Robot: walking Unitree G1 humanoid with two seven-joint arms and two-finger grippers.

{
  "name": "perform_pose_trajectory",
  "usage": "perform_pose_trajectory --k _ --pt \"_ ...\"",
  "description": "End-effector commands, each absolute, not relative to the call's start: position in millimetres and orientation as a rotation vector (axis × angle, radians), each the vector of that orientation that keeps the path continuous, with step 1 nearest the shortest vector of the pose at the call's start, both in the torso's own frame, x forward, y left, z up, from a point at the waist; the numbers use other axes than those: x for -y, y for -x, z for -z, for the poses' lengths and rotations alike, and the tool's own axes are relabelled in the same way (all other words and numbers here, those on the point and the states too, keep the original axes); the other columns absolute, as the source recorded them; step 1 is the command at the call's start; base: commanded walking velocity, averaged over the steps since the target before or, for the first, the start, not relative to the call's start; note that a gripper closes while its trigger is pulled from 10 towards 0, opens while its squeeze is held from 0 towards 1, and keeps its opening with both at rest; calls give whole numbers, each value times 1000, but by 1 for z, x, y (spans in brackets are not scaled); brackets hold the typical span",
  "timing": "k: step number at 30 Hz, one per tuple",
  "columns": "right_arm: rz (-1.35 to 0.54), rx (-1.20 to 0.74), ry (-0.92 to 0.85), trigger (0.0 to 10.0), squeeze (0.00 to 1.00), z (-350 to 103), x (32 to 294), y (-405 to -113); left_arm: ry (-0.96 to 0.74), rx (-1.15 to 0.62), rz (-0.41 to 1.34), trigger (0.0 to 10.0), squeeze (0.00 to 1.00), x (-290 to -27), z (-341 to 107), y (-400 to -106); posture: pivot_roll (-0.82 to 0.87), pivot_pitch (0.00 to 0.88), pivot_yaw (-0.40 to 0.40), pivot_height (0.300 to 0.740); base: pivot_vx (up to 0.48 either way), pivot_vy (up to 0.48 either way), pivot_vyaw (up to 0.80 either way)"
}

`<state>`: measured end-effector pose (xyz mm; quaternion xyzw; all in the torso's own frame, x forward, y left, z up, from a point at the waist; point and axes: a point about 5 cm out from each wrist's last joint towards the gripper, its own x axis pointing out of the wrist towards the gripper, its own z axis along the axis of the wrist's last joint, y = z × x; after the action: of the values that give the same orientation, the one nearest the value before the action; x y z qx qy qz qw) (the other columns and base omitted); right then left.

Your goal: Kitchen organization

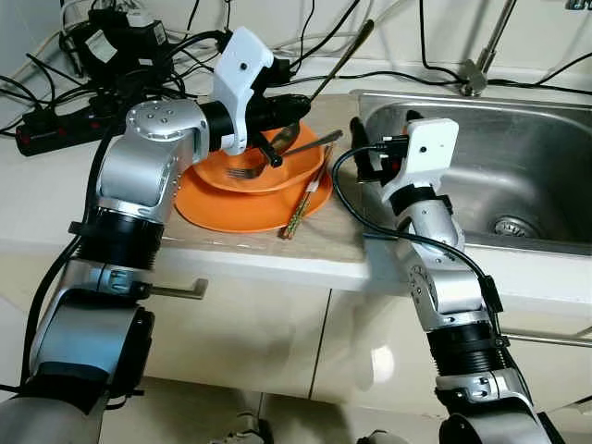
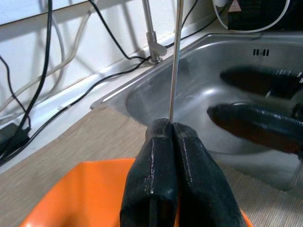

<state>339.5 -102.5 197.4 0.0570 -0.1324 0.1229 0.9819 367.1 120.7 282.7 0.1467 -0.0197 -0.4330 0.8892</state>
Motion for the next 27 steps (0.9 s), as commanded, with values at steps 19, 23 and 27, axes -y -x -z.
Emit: perform_pose_trajectory --k 19,23,27 --pt "-539 280 -369 10000 0 -237 95 -326 -316 21 892 0 0 -128 -275 -373 -1 0 53 707 0 0 0" --pt "-557 326 -349 10000 0 -248 95 -322 -320 21 897 0 0 -128 -273 -373 -1 0 53 707 0 0 0" --pt "-526 337 -363 10000 0 -251 99 -325 -325 40 939 0 0 -127 -275 -368 0 0 54 707 0 0 0"
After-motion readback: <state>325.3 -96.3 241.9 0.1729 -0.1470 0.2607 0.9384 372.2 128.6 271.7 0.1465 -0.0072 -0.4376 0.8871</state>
